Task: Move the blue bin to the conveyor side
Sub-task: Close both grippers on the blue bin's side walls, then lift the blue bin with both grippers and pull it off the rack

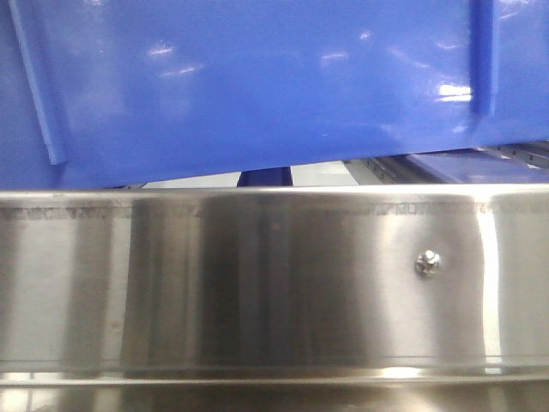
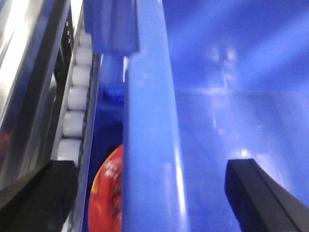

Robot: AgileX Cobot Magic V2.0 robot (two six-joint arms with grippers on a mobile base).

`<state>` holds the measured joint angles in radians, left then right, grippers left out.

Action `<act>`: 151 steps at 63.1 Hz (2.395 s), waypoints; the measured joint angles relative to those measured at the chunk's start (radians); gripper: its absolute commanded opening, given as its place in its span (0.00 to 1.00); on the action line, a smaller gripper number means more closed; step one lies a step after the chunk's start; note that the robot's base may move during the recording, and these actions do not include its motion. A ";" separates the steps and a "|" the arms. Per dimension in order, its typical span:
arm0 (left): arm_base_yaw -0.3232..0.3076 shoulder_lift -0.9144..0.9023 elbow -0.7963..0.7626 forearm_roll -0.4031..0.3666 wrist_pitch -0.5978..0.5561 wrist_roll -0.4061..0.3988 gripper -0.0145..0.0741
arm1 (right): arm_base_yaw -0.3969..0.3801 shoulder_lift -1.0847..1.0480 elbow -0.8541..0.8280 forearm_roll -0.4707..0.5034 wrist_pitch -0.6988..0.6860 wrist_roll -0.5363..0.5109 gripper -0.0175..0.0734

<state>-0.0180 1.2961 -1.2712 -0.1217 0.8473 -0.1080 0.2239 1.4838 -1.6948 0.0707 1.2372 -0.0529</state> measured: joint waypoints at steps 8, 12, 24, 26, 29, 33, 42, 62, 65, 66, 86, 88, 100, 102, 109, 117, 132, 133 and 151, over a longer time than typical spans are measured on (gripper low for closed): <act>0.000 0.004 -0.027 0.002 0.022 0.000 0.74 | 0.000 0.000 0.000 0.000 0.000 0.000 0.09; 0.000 0.004 -0.041 0.002 0.053 0.000 0.74 | 0.000 0.000 0.000 0.000 0.000 0.000 0.09; 0.000 0.004 -0.045 0.002 0.081 0.000 0.74 | 0.000 0.000 0.000 0.000 0.000 0.000 0.09; 0.000 0.004 -0.045 0.002 0.081 0.000 0.74 | 0.000 0.000 0.000 0.000 0.000 0.000 0.09; 0.000 0.004 -0.045 0.006 0.083 0.000 0.74 | 0.000 0.000 0.000 0.000 0.000 0.000 0.09; 0.000 0.004 -0.045 0.010 0.083 0.000 0.74 | 0.000 0.000 0.000 0.000 0.000 0.000 0.09; 0.000 0.004 -0.045 0.020 0.083 0.000 0.74 | 0.000 0.000 0.000 0.000 0.000 0.000 0.09; 0.000 0.004 -0.046 0.021 0.083 0.000 0.46 | 0.000 0.000 0.000 0.000 0.000 0.000 0.09; 0.000 0.004 -0.046 0.021 0.085 0.000 0.34 | 0.000 0.000 0.000 0.000 0.000 0.000 0.09; 0.000 0.004 -0.046 0.021 0.084 0.000 0.31 | 0.000 0.000 0.000 0.000 0.000 0.000 0.09; 0.000 0.004 -0.047 0.025 0.089 -0.005 0.15 | 0.000 0.000 0.000 0.000 0.000 0.000 0.09; 0.000 0.004 -0.047 0.025 0.089 -0.005 0.15 | 0.000 0.000 0.000 0.000 0.000 0.000 0.09; 0.000 0.004 -0.051 0.025 0.093 -0.007 0.15 | 0.000 0.000 0.000 0.000 0.000 0.000 0.09; 0.000 0.004 -0.056 0.025 0.098 -0.007 0.15 | 0.000 0.000 0.000 0.000 0.000 0.000 0.09; 0.000 0.010 -0.084 0.032 0.140 -0.007 0.15 | 0.000 -0.009 0.004 0.000 0.003 0.007 0.09; 0.000 0.011 -0.136 0.039 0.196 -0.007 0.15 | 0.000 -0.038 0.012 0.000 0.030 0.023 0.09; 0.000 -0.030 -0.201 0.035 0.232 -0.007 0.15 | 0.000 -0.149 0.009 0.000 0.045 0.046 0.09; 0.000 -0.035 -0.202 0.032 0.232 -0.007 0.15 | 0.000 -0.156 0.007 0.000 0.045 0.053 0.09; 0.000 -0.151 -0.209 0.022 0.270 -0.007 0.15 | 0.000 -0.290 0.045 0.008 0.047 0.079 0.09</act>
<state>-0.0180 1.1455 -1.4803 -0.0994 1.1171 -0.1153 0.2239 1.1935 -1.6503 0.0791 1.2841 0.0263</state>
